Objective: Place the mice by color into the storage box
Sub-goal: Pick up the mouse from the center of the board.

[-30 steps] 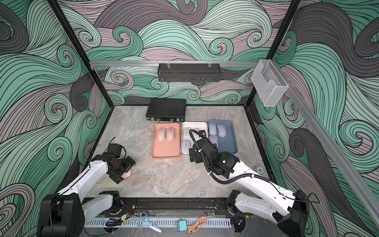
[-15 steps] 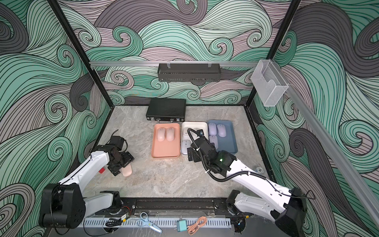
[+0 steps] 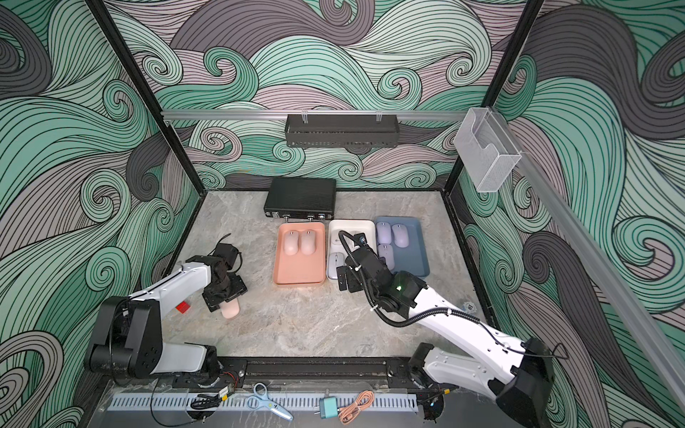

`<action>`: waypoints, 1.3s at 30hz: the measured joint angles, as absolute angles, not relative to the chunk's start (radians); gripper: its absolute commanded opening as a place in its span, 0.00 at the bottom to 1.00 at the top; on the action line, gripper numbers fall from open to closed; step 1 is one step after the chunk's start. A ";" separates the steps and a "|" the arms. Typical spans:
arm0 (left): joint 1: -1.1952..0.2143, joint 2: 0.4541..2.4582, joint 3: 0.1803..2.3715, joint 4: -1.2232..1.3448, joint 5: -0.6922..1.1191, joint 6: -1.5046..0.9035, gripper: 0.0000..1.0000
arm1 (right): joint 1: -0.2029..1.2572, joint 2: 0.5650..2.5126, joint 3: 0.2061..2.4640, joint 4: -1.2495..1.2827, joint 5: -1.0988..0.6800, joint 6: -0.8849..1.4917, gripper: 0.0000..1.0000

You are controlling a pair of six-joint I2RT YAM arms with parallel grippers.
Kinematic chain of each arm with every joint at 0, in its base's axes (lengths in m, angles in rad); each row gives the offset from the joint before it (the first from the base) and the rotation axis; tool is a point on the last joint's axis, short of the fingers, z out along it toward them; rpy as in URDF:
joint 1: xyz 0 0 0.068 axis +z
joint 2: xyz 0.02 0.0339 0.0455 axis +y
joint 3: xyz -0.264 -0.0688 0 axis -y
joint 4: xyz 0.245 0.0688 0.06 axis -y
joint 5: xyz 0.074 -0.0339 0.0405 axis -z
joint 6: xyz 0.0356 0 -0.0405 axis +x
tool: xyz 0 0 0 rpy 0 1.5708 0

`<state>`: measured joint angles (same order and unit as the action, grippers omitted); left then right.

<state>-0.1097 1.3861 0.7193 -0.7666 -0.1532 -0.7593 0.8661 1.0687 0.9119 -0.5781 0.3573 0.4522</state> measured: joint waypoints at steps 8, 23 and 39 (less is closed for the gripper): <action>-0.114 1.412 0.719 -0.759 -0.180 -0.772 0.62 | 0.865 1.065 0.912 -0.579 0.340 0.453 0.99; -0.141 1.306 0.734 -0.782 -0.170 -0.776 0.47 | 0.865 1.041 0.912 -0.580 0.337 0.453 0.99; -0.373 1.510 1.272 -0.836 -0.055 -0.601 0.47 | 0.822 0.985 0.845 -0.578 0.361 0.474 0.98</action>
